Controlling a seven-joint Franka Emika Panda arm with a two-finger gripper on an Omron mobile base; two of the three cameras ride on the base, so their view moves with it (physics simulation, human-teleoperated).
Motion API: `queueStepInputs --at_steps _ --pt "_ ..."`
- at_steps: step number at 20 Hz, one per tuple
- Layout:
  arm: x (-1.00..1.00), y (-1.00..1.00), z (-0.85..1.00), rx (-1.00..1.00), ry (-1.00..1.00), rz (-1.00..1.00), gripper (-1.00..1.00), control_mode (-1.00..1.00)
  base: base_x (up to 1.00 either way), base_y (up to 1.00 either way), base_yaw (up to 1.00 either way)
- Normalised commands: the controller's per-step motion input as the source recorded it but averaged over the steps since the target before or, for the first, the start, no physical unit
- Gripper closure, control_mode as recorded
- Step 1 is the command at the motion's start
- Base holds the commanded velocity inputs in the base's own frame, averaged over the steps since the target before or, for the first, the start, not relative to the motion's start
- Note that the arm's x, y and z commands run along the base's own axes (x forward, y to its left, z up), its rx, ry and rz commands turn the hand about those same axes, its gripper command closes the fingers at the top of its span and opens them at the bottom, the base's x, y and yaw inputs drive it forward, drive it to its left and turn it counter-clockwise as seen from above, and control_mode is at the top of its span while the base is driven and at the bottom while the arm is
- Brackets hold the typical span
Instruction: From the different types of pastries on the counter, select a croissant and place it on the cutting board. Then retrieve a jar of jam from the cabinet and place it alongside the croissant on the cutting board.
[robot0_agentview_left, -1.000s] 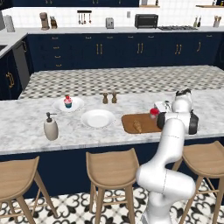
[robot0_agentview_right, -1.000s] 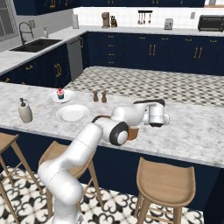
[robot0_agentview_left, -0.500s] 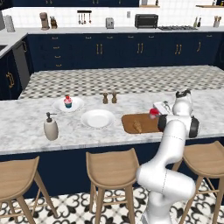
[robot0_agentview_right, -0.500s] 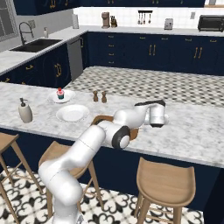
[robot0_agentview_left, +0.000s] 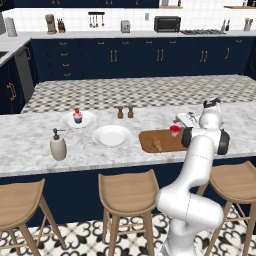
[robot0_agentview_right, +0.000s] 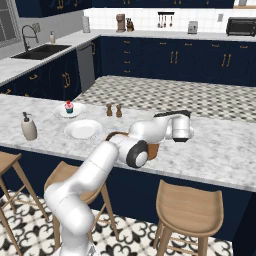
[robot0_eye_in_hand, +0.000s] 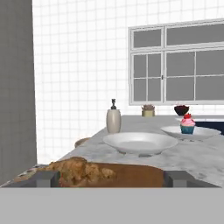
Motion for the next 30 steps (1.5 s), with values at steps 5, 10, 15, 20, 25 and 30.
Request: queueStepInputs --at_steps 5,10,15,20,25,30 --pt "-0.69 0.01 0.03 0.0 0.0 0.0 -1.0 -1.0 0.0 0.0 0.0" --pt "-0.35 0.0 0.6 -0.07 -0.19 0.0 -1.0 -1.0 0.0 0.0 0.0" --pt "-0.57 0.0 0.7 -0.34 -0.45 0.11 -1.0 -1.0 0.0 0.0 0.0" --pt "-0.85 0.0 0.61 -0.56 -0.73 0.15 -1.0 -1.0 0.0 0.0 0.0" --pt "-1.0 0.18 0.84 -0.55 -0.65 0.1 -1.0 -1.0 0.0 0.0 0.0" --pt "-1.0 0.42 0.46 -0.62 -0.71 0.0 -1.0 -1.0 0.0 0.0 0.0"
